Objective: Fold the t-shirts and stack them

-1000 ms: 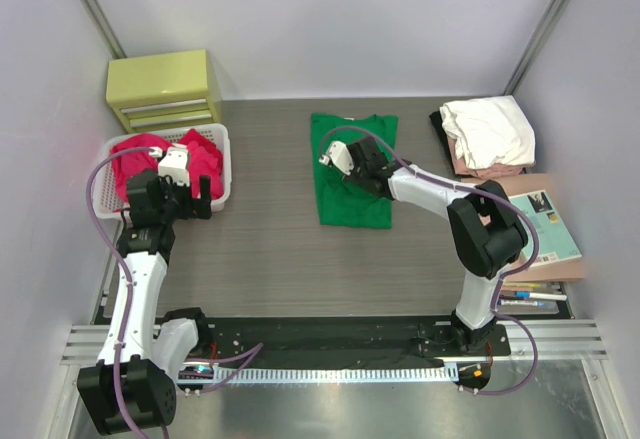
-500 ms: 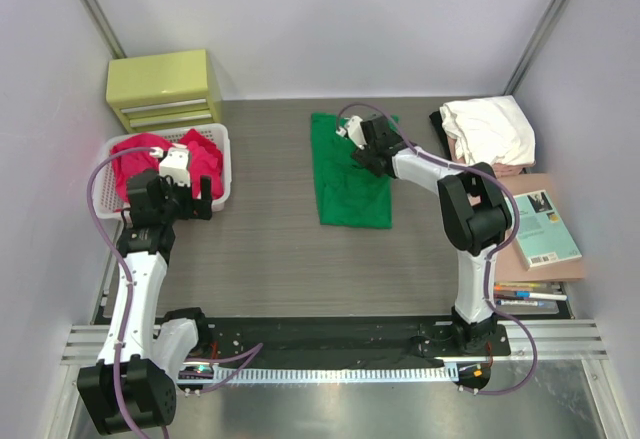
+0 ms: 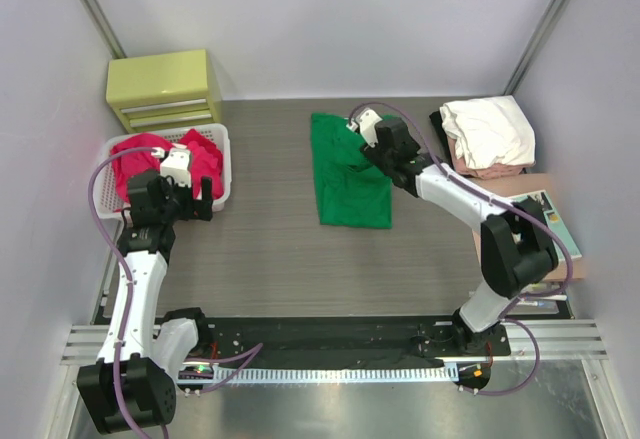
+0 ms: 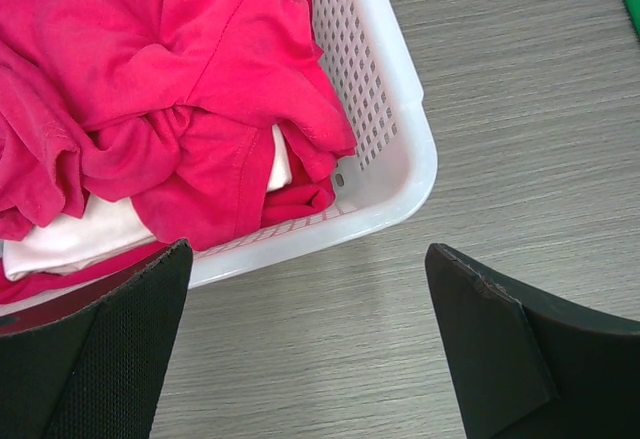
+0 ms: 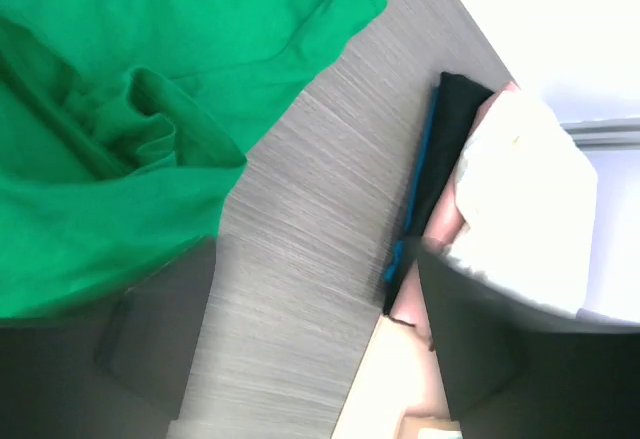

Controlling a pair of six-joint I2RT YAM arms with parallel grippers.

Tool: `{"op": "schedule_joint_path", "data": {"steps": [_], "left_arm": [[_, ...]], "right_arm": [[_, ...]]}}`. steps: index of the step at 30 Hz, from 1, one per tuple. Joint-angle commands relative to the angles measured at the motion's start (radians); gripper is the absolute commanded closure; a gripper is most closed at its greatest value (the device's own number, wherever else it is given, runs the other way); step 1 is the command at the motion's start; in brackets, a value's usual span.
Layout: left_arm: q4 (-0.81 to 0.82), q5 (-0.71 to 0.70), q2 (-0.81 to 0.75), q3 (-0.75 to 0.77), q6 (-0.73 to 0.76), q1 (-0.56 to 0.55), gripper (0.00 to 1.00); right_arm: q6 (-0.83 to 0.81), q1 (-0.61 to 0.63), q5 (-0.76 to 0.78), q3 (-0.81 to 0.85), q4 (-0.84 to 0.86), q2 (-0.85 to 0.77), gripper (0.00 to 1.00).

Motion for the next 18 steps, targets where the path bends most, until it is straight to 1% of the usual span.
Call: {"op": "schedule_joint_path", "data": {"steps": [1,2,3,5,6,10,12,15,16,18], "left_arm": [[0.008,0.021,0.001,0.002,0.005,0.007,0.00],[0.008,0.021,0.000,0.002,0.003,0.007,0.00],[0.006,0.022,0.001,0.002,0.003,0.007,0.00],[0.006,0.021,0.003,0.004,0.005,0.005,0.00],[0.006,0.021,0.003,0.002,0.005,0.005,0.00],[0.006,0.017,0.006,0.004,0.003,0.007,0.00],[0.006,0.016,0.003,0.002,0.006,0.005,0.00],[0.005,0.014,0.009,0.002,0.006,0.005,0.00],[0.006,0.014,0.009,0.004,0.005,0.005,0.00],[0.006,0.013,0.010,0.005,0.008,0.005,0.00]], "right_arm": [[0.085,0.021,-0.105,-0.042,-0.069,-0.131,0.98],[0.139,0.021,-0.148,-0.056,-0.082,-0.151,0.99],[0.144,0.025,-0.218,-0.068,-0.125,-0.188,0.99],[0.197,0.037,-0.330,-0.087,-0.151,-0.202,0.99],[0.220,0.047,-0.360,-0.082,-0.197,-0.182,0.99],[0.227,0.066,-0.391,-0.053,-0.219,-0.115,0.99],[0.227,0.069,-0.467,-0.029,-0.237,-0.088,0.99],[0.216,0.069,-0.594,0.051,-0.306,-0.021,0.99],[0.172,0.071,-0.637,0.112,-0.341,0.026,0.99],[0.164,0.071,-0.648,0.184,-0.379,0.070,0.99]]}}
